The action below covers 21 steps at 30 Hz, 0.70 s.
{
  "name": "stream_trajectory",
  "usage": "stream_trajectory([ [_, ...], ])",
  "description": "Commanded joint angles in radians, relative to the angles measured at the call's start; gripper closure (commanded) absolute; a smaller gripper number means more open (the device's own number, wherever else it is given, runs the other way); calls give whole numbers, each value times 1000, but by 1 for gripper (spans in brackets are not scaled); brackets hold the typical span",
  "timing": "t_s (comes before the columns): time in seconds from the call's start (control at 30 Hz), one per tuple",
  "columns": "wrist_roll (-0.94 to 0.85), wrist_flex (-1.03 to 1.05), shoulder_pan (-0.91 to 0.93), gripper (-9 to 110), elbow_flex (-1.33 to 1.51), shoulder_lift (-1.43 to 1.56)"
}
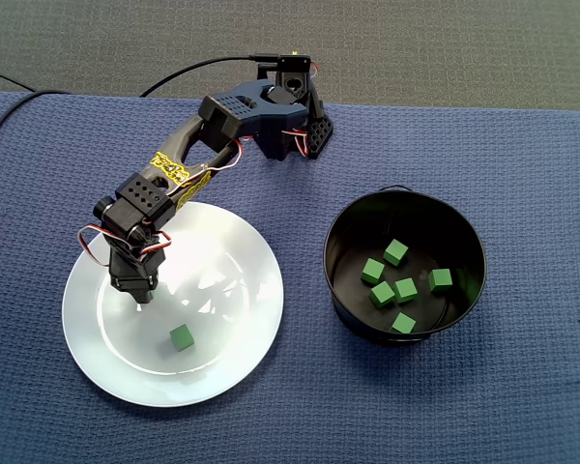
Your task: Pick up the items on the white plate and put them in the black container.
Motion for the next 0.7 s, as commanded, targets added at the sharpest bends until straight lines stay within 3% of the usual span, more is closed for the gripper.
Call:
stream_trajectory([
  [0.0, 23, -23, 2, 102, 0, 87],
  [0.2, -23, -11, 43, 102, -84, 448],
  [0.33, -77, -6, -18, 102, 18, 776],
  [0.47, -133, 78, -222, 102, 60, 1045],
  [0.67, -287, 72, -710, 102, 250, 1348],
])
